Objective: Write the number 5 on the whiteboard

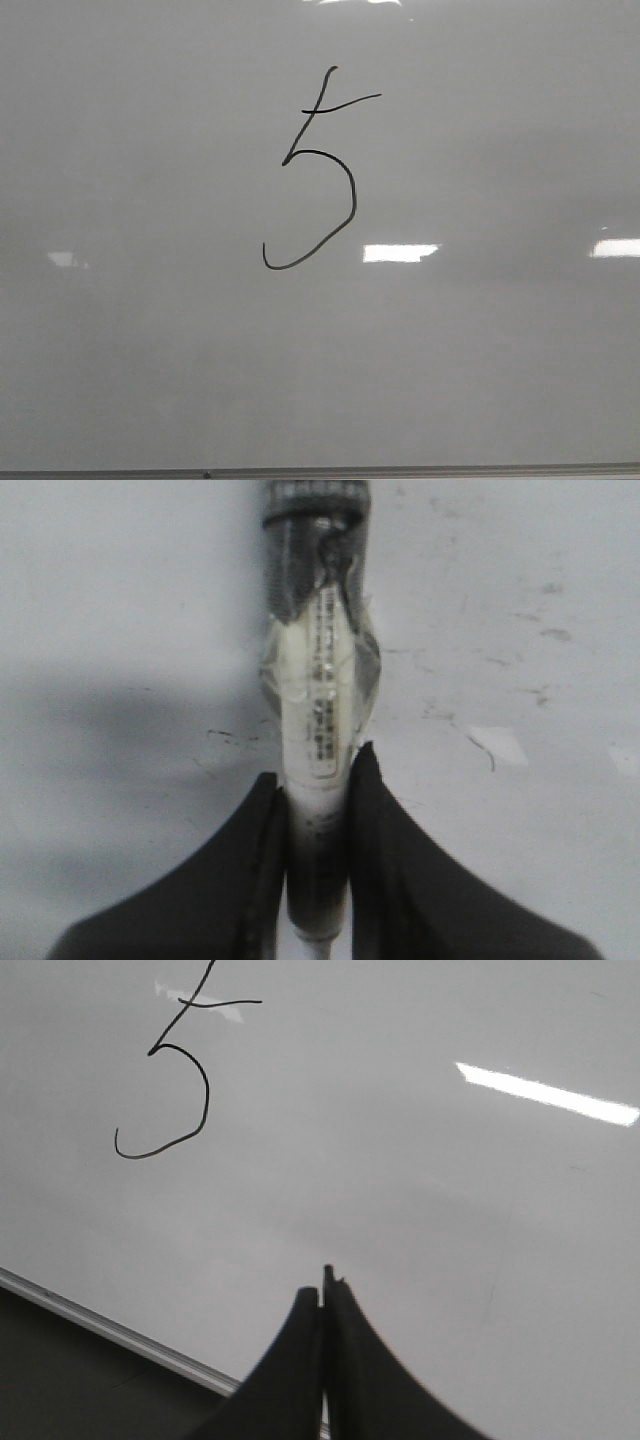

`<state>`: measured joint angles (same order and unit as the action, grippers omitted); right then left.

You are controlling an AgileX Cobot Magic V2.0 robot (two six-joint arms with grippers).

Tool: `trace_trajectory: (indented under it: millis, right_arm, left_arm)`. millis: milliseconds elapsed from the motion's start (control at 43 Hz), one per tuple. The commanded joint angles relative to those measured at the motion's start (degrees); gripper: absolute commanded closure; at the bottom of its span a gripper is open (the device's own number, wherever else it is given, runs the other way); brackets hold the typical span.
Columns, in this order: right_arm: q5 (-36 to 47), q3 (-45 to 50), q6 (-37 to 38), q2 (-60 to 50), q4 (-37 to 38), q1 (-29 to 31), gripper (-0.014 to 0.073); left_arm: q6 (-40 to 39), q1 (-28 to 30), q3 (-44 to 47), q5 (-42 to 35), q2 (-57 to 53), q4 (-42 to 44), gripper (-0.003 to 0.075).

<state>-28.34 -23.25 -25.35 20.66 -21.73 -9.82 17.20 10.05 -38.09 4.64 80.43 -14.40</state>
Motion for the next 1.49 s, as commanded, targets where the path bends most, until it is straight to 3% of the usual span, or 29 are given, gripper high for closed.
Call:
trace_trajectory:
  millis: [0,140,419,628,814,1047,1186,1465]
  right_arm:
    - [3.8,-1.6,0.0,0.1,-1.3,0.3,0.0661]
    - [3.8,-1.6,0.0,0.1,-1.3,0.3,0.0661]
    - [3.8,-1.6,0.0,0.1,-1.3,0.3,0.0661]
    - [3.8,-1.6,0.0,0.1,-1.3,0.3,0.0661]
    - [4.2,-1.6,0.0,0.1,-1.3,0.3,0.0661]
    - [4.2,-1.6,0.0,0.1,-1.3,0.3,0.0661]
    - [4.2,-1.6,0.0,0.1,-1.3,0.3,0.0661]
    - [4.2,-1.6,0.0,0.1,-1.3,0.3,0.0661]
  left_arm:
    - [0.1,0.1,-1.8,-4.6,-1.1,0.3,0.0573]
    - [0.1,0.1,-1.8,-5.9,-0.8,0.3,0.044]
    - [0.1,0.1,-1.8,-6.2,-0.5,0.3,0.041]
    - [0.1,0.1,-1.8,-2.6,-4.7,0.3,0.03]
    - [0.1,0.1,-1.7,3.0,-13.9,4.7,0.03]
    - [0.1,0.1,-1.0,7.9,-29.4,3.1,0.0301]
    - [0.1,0.1,1.0,9.2,-38.2,2.2,0.0383]
    - [0.1,0.1,7.5,10.3,-54.7,2.2,0.0705]
